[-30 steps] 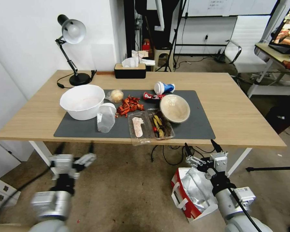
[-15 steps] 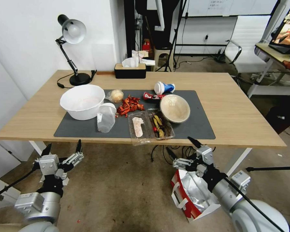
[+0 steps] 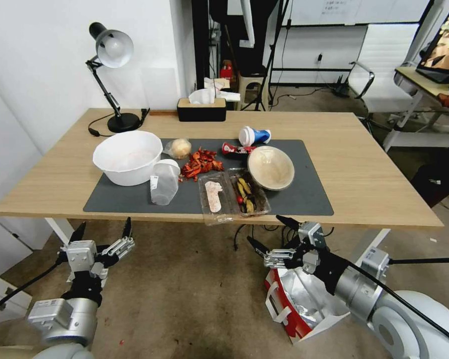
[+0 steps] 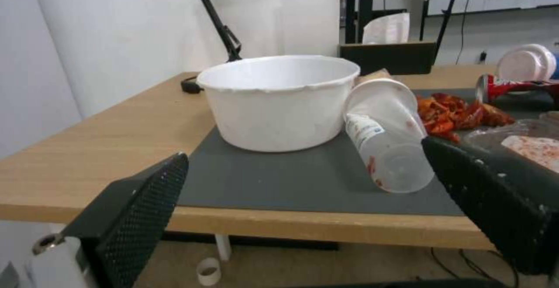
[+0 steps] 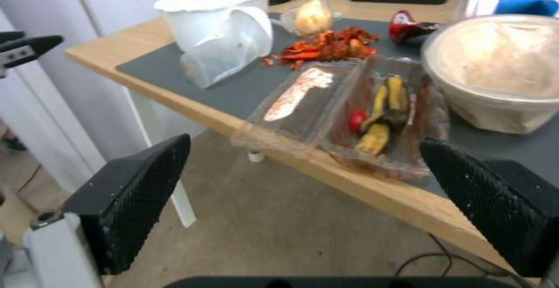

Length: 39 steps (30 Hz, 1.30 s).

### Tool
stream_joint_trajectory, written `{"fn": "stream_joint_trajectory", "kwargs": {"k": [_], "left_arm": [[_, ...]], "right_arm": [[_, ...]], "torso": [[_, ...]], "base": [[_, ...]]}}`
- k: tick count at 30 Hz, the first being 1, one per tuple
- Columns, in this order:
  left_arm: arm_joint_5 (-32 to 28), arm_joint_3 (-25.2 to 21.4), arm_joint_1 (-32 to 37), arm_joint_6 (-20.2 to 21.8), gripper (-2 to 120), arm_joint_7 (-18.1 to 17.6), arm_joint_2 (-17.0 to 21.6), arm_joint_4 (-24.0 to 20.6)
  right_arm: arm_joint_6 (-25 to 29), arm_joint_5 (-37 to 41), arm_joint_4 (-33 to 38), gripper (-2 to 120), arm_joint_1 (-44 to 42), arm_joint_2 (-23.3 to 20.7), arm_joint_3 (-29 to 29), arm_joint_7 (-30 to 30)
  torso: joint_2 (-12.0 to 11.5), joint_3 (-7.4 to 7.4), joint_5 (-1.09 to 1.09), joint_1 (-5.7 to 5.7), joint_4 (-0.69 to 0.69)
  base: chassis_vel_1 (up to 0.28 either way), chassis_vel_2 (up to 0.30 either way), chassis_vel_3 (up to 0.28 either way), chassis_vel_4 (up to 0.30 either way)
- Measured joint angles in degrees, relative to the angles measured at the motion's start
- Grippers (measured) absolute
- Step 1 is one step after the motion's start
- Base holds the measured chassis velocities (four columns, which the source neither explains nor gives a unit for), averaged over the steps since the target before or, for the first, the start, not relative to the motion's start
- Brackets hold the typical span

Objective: Pick up the food delivery bag from the floor and place it on the table.

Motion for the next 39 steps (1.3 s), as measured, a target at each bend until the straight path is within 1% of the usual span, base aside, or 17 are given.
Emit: {"fn": "stream_joint_trajectory", "kwargs": {"k": [16, 22, 23, 38, 39], "left_arm": [[-0.1, 0.0, -0.1, -0.1, 100, 0.1, 0.0, 0.2], [-0.2, -0.1, 0.0, -0.3, 100, 0.1, 0.0, 0.1], [-0.2, -0.1, 0.1, -0.6, 100, 0.1, 0.0, 0.1], [-0.2, -0.2, 0.2, -1.3, 100, -0.1, 0.0, 0.0], [-0.3, -0.3, 0.2, -1.9, 100, 0.0, 0.0, 0.1]], "right_arm": [[0.3, 0.0, -0.6, 100, -0.8, 1.7, 0.0, 4.8], [0.2, 0.3, -0.4, 100, -1.3, 2.5, -0.2, 7.2], [0.2, 0.5, -0.3, 100, -1.5, 2.7, -0.3, 8.7], [-0.3, 0.8, 0.1, 100, -1.8, 3.0, -0.6, 9.6], [-0.3, 0.8, 0.1, 100, -1.8, 3.0, -0.7, 9.6]], "torso": [[0.0, 0.0, 0.0, 0.0, 0.0], [0.0, 0.0, 0.0, 0.0, 0.0], [0.0, 0.0, 0.0, 0.0, 0.0], [0.0, 0.0, 0.0, 0.0, 0.01], [0.0, 0.0, 0.0, 0.0, 0.01]], "base": [[0.0, 0.0, 0.0, 0.0], [0.0, 0.0, 0.0, 0.0], [0.0, 0.0, 0.0, 0.0], [0.0, 0.0, 0.0, 0.0], [0.0, 0.0, 0.0, 0.0]]}}
